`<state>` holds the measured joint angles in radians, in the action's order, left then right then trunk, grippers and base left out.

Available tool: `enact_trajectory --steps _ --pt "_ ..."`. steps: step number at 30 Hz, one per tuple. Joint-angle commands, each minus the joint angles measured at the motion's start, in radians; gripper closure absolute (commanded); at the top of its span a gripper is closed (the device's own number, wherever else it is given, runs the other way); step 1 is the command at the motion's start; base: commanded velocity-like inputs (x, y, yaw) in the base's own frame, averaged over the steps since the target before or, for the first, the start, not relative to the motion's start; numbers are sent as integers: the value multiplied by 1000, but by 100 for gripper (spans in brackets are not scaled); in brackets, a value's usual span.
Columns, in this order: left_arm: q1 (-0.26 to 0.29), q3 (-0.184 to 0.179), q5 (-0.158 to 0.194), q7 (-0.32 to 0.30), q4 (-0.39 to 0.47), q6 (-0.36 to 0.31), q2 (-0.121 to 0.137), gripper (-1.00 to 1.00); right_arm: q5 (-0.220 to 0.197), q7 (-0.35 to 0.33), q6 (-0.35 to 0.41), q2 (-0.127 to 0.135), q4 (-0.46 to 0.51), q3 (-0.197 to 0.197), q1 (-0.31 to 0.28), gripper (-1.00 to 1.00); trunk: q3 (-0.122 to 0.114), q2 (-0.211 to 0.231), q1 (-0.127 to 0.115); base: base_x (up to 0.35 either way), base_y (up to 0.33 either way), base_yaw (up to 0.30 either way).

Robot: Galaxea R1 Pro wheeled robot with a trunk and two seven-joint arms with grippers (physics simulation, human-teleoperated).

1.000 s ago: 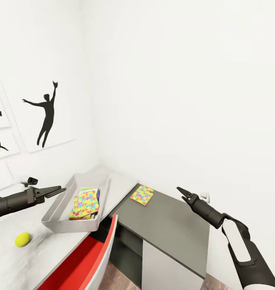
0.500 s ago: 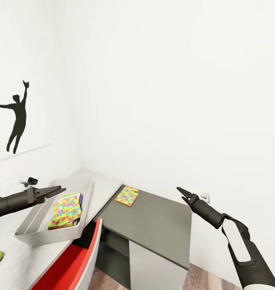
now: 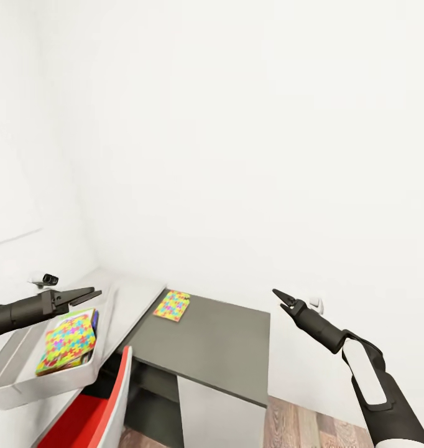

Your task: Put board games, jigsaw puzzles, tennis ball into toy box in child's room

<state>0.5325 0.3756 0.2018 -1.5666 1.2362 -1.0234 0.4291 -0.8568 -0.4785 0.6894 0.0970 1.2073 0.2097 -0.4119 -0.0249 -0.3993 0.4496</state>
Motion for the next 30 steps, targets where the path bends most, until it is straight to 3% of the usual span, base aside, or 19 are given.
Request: enact_trajectory --steps 1,9,21,26,30 --pt "0 0 -1 -4 0 -11 0 -100 -3 -1 7 0 -1 1 -1 -100 0 -1 0 0 0 -282" --pt "0 0 0 -4 0 -11 0 -100 -3 4 4 0 -6 1 -1 -100 -3 -1 0 0 0 -282" --pt "0 -1 -1 -4 0 -11 0 -100 1 8 -4 -2 -99 4 -1 -100 -6 -1 0 0 0 -282" --pt "0 -5 -1 -4 0 -9 -4 -100 5 8 -22 -9 -242 3 0 -100 -6 -1 0 0 0 -282" --pt "0 -6 -1 -4 0 -9 -6 -100 5 9 -57 -7 -285 2 1 -100 -6 -1 0 0 0 -282"
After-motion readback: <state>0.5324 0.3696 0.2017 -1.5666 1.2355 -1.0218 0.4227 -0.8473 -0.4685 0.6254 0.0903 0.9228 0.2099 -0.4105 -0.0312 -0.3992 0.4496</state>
